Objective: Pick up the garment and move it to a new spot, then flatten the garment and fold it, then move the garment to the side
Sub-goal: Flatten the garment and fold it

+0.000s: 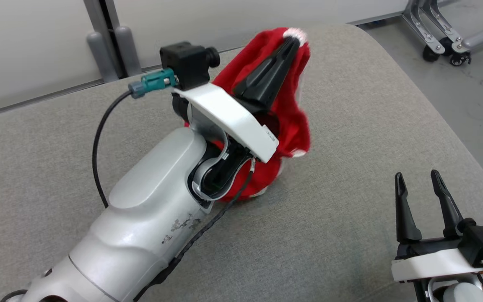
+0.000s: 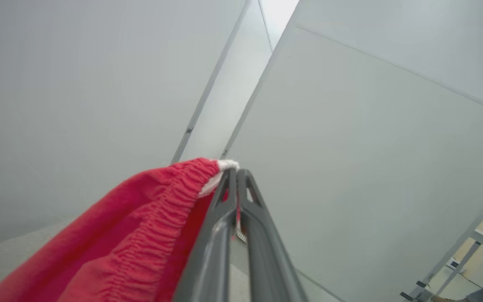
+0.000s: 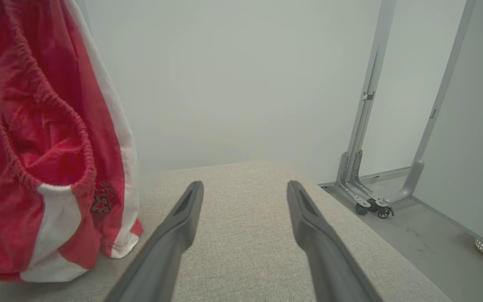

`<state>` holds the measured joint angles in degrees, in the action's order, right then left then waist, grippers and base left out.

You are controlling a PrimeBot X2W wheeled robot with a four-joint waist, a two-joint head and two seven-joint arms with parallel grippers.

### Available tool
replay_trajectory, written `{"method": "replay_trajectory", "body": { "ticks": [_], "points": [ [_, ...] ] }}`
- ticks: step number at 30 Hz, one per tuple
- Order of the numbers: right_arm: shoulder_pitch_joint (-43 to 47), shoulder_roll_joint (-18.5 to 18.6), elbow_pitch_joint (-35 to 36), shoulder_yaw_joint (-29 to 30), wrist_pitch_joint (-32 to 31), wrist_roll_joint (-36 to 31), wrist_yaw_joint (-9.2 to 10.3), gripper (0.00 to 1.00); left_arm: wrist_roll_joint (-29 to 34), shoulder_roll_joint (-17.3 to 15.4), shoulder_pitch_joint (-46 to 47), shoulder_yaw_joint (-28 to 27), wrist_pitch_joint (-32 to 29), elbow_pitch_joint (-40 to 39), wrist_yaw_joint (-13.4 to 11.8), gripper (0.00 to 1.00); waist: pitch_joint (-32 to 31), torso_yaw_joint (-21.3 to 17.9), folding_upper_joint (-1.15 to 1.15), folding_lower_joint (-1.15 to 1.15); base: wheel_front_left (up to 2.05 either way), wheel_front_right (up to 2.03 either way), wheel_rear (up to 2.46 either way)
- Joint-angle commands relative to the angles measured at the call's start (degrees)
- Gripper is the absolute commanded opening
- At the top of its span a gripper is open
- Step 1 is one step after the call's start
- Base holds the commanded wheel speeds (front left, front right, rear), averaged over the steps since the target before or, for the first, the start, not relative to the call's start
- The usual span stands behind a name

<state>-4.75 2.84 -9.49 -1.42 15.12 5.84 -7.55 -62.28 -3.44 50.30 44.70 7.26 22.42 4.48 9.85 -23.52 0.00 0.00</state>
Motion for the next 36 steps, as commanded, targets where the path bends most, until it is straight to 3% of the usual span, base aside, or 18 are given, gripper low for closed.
{"method": "replay_trajectory", "body": {
  "ticks": [1, 5, 11, 14, 19, 23, 28, 33, 36],
  "points": [
    [0.39, 0.12, 0.01, 0.08, 0.04, -0.59, 0.12, 1.00, -0.48, -0.83, 0.42, -0.38, -0.11, -1.00, 0.06, 0.00, -1.49, 1.56, 0.00, 0.00, 0.00, 0.00, 0.00],
    [0.72, 0.16, 0.33, 1.52, 0.04, -1.66, 0.12, 1.00, -5.49, -3.86, -5.54, -2.35, -3.22, -8.99, -1.78, 0.00, -3.56, 5.17, 0.00, 0.00, 0.00, 0.00, 0.00],
    [1.97, 0.15, 1.32, 4.13, 0.04, -3.53, 0.12, 1.00, -10.56, -12.77, -22.14, -3.30, -4.85, -18.43, -6.32, 0.00, -3.52, 12.99, 0.00, 0.00, 0.00, 0.00, 0.00],
    [3.92, 1.49, 0.30, 2.43, 0.04, -1.66, 0.11, 1.00, -9.82, -17.54, -29.10, -3.79, -3.10, -20.20, -8.28, 0.00, -3.70, 17.01, 0.00, 0.00, 0.00, 0.00, 0.00],
    [7.05, 6.40, -1.77, -0.54, 0.05, 2.00, 0.12, 1.00, -7.24, -22.07, -34.76, -3.66, -0.29, -19.45, -9.64, 0.00, -3.56, 22.45, 0.00, 0.00, 0.00, 0.00, 0.00],
    [6.58, 9.82, -4.83, -3.25, 0.05, 4.73, 0.13, 1.00, -6.12, -22.80, -35.94, -3.81, 1.54, -16.96, -9.65, 0.00, -3.65, 24.38, 0.00, 0.00, 0.00, 0.00, 0.00],
    [3.90, 14.14, -9.16, -12.98, 0.05, 6.98, 0.12, 1.00, -5.51, -21.97, -35.12, -3.46, 2.47, -13.99, -8.58, 0.00, -3.77, 25.86, 0.00, 0.00, 0.00, 0.00, 0.00],
    [1.28, 16.94, -11.84, -22.08, 0.05, 10.22, 0.13, 1.00, -5.23, -21.00, -34.26, -3.11, 2.94, -12.00, -7.90, 0.00, -3.43, 26.56, 0.00, 0.00, 0.00, 0.00, 0.00],
    [-0.09, 17.57, -13.08, -24.22, 0.05, 11.44, 0.12, 1.00, -4.99, -20.50, -33.58, -3.01, 3.12, -11.16, -7.59, 0.00, -2.85, 26.88, 0.00, 0.00, 0.00, 0.00, 0.00]
  ]
}}
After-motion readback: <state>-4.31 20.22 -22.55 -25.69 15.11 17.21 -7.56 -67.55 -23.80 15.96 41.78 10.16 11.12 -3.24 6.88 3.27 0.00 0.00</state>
